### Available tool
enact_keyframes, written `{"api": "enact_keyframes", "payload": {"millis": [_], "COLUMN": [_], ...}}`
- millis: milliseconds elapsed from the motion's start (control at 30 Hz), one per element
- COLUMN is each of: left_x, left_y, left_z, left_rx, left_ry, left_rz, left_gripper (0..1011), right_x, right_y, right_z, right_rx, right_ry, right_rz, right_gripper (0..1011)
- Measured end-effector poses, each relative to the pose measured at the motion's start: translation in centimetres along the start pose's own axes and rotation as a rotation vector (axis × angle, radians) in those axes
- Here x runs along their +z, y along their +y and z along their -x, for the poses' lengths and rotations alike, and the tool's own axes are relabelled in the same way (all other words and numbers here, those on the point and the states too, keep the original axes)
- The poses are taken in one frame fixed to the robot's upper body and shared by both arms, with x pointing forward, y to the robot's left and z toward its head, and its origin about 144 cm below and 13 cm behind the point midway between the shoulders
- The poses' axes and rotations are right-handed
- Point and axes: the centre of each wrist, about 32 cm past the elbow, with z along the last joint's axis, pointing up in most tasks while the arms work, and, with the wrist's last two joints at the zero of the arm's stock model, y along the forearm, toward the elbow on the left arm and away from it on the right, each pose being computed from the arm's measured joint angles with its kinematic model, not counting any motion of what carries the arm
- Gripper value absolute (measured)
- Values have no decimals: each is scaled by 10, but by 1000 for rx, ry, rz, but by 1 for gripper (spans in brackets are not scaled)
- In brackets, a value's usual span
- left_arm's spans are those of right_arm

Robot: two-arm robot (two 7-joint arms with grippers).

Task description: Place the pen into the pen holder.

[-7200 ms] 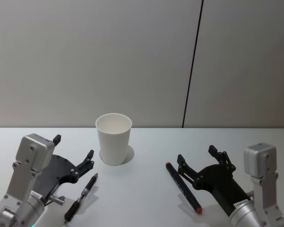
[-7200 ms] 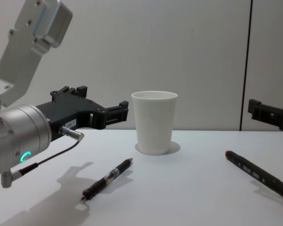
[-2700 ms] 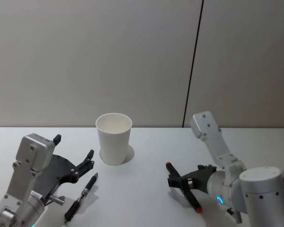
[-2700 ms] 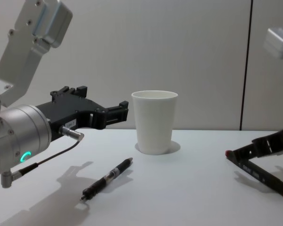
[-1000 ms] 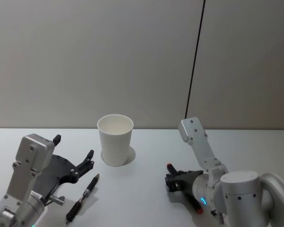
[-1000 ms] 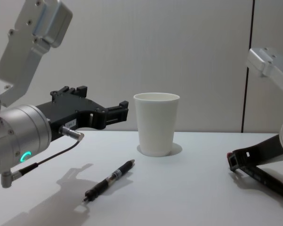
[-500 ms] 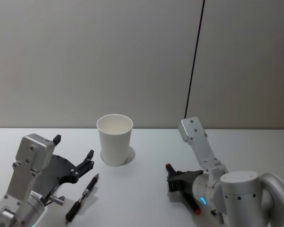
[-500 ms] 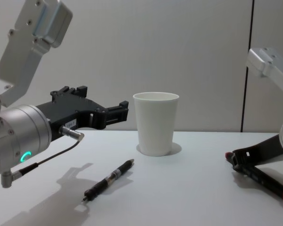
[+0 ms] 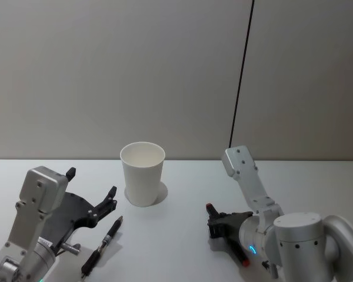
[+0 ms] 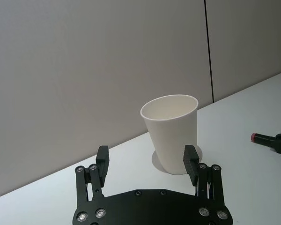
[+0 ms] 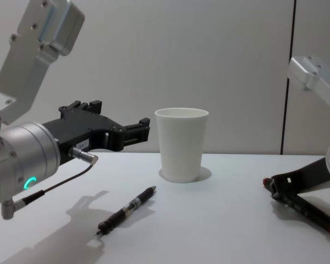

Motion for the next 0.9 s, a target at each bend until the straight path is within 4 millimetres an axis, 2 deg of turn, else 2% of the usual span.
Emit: {"api": "enact_keyframes", "payload": {"millis": [433, 900], "left_x": [0, 0], "left_y": [0, 0], "left_z": [0, 0], "left_rx": [0, 0], "left_ry": [0, 0], "left_rz": [0, 0], "left_gripper": [1003, 1003], "right_x": [-1, 9], "right_y": [-2, -15], "right_z": [2, 5], "right_rx": [8, 43], "right_ry": [13, 57], "right_rz": [-63, -290], "right_gripper": [205, 205]}}
